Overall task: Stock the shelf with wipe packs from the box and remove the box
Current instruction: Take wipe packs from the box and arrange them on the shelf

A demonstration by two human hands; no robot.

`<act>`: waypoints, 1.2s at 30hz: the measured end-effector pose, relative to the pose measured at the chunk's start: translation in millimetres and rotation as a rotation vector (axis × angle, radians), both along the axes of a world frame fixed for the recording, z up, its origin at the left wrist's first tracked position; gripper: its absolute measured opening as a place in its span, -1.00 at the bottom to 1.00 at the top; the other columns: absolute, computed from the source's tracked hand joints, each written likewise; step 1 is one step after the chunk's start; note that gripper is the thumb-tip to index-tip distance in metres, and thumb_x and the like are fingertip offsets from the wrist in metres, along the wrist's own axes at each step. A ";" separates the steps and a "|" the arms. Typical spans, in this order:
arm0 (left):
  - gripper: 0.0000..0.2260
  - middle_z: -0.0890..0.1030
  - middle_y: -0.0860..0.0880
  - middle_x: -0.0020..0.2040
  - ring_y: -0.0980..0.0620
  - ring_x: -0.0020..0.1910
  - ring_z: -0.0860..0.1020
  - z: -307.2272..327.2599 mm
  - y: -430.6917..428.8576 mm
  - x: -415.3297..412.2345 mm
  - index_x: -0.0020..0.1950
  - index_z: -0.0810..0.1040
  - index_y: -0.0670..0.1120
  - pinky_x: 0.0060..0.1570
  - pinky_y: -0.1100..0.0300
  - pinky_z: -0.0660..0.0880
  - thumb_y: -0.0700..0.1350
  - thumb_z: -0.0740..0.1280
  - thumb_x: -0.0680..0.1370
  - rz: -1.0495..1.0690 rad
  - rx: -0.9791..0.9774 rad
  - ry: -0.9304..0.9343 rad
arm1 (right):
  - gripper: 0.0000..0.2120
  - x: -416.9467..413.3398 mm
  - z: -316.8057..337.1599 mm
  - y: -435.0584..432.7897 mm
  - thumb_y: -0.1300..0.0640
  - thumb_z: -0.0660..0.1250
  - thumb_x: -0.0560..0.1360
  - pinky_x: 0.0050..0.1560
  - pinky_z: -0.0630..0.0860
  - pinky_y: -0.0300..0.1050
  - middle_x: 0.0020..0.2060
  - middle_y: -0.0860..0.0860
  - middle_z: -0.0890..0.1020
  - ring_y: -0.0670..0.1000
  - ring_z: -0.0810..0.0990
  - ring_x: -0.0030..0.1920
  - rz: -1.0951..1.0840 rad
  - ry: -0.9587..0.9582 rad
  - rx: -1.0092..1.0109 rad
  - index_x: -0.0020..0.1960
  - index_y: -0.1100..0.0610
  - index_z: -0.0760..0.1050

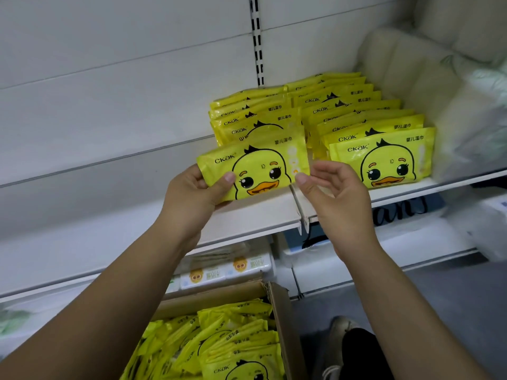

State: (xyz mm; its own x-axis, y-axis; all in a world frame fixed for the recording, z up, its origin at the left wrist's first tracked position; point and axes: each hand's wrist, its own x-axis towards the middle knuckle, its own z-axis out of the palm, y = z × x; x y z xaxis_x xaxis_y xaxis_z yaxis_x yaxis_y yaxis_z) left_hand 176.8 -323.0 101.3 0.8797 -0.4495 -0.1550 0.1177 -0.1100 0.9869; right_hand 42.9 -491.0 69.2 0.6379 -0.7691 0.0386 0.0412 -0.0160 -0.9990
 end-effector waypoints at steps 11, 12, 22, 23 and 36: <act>-0.82 0.59 -0.10 0.14 -0.02 0.04 0.61 -32.4 -67.7 29.8 0.00 0.65 -0.01 0.16 0.01 0.57 0.05 0.51 0.50 0.246 0.200 -0.382 | -0.72 13.8 -19.6 3.4 0.13 0.46 0.54 0.46 0.40 -0.05 0.42 -0.07 0.50 -0.16 0.44 0.42 0.017 0.003 -0.106 0.24 0.03 0.56; -0.79 0.55 -0.11 0.18 -0.03 0.07 0.60 -34.8 -70.5 33.5 0.01 0.66 -0.02 0.19 0.00 0.55 0.07 0.52 0.49 0.249 0.220 -0.392 | -0.71 13.7 -19.9 2.5 0.13 0.46 0.54 0.46 0.40 -0.04 0.40 -0.07 0.51 -0.16 0.44 0.42 0.018 0.006 -0.103 0.25 0.05 0.56; -0.76 0.66 -0.15 -0.01 -0.11 -0.09 0.61 -42.7 -75.9 50.1 -0.02 0.66 -0.15 -0.11 0.13 0.49 0.03 0.47 0.53 0.238 0.313 -0.348 | -0.71 16.4 -26.0 0.9 0.13 0.45 0.55 0.45 0.41 -0.08 0.26 -0.21 0.54 -0.22 0.49 0.33 0.020 0.050 -0.132 0.25 0.09 0.57; -0.75 0.64 -0.15 0.05 -0.13 -0.03 0.61 -41.4 -76.2 52.1 0.00 0.66 -0.14 -0.07 0.12 0.49 0.04 0.46 0.53 0.235 0.341 -0.364 | -0.71 16.2 -26.2 1.4 0.12 0.45 0.55 0.45 0.41 -0.08 0.21 -0.26 0.54 -0.23 0.50 0.32 0.023 0.058 -0.146 0.26 0.09 0.57; -0.59 0.56 -0.05 0.20 0.01 0.18 0.53 -36.4 -52.5 49.1 0.20 0.46 -0.05 0.18 0.10 0.49 0.04 0.53 0.47 0.208 0.392 -0.446 | -0.53 9.3 -4.1 10.8 -0.04 0.41 0.56 0.41 0.20 -0.33 0.43 -0.08 0.48 -0.13 0.36 0.45 0.189 0.318 -0.439 0.43 0.05 0.47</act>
State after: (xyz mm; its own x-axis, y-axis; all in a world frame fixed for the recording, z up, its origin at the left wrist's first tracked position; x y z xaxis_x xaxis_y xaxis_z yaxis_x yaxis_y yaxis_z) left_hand 225.9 -375.5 65.0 0.9606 -0.2465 0.1281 -0.2379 -0.4923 0.8373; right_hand 52.2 -480.2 65.1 0.7952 -0.5959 0.1119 -0.2182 -0.4533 -0.8642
